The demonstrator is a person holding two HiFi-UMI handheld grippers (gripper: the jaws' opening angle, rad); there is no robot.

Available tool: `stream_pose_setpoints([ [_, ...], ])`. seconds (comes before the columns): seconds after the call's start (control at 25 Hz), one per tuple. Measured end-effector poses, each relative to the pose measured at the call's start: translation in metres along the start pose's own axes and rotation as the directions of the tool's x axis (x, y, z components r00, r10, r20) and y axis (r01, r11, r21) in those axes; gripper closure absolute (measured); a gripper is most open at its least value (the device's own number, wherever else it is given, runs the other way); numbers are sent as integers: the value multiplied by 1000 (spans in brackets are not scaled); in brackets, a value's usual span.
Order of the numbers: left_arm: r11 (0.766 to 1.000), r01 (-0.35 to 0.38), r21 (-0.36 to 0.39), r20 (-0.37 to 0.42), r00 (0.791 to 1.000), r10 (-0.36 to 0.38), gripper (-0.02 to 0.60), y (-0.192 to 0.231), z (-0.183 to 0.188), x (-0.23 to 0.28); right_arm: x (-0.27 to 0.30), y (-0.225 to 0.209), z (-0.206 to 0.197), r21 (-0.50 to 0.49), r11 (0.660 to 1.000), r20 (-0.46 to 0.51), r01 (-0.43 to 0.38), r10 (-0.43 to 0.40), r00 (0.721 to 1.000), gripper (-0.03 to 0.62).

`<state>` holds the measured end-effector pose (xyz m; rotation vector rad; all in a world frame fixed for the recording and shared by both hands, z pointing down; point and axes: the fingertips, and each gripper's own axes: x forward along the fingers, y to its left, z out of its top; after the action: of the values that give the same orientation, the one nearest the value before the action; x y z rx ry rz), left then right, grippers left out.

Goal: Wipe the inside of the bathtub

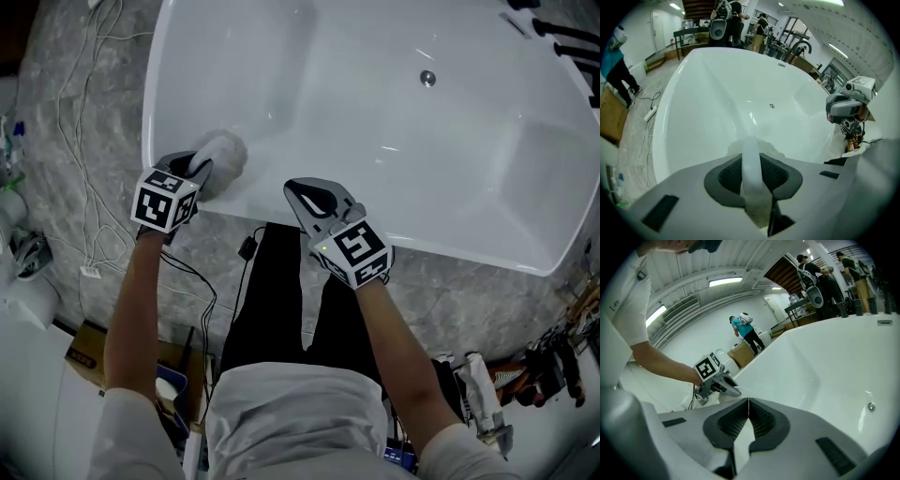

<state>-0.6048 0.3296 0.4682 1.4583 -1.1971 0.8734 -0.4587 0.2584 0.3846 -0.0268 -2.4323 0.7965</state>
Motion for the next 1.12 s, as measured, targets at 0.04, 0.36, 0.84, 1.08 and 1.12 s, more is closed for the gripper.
stream_pose_setpoints([
  [0.04,1000,5,11,-23,1000,-5,480,0,-1,3,2,-1,-1,5,1000,1,1,-1,1000,572],
  [0.36,999,50,21,-103,994,-47,480,6,-12,23,22,-11,-23,-12,999,-55,34,-35,998,572],
  [0.84,994,102,-37,-206,973,-107,480,11,-16,42,40,-9,-36,-47,999,-116,24,-29,993,572],
  [1.08,986,165,-36,-197,966,-169,480,-20,-9,45,27,-13,-39,-22,998,-107,54,-56,993,574],
  [1.12,984,176,-33,-199,964,-179,480,-25,-7,48,25,-14,-40,-21,998,-108,56,-58,992,572],
])
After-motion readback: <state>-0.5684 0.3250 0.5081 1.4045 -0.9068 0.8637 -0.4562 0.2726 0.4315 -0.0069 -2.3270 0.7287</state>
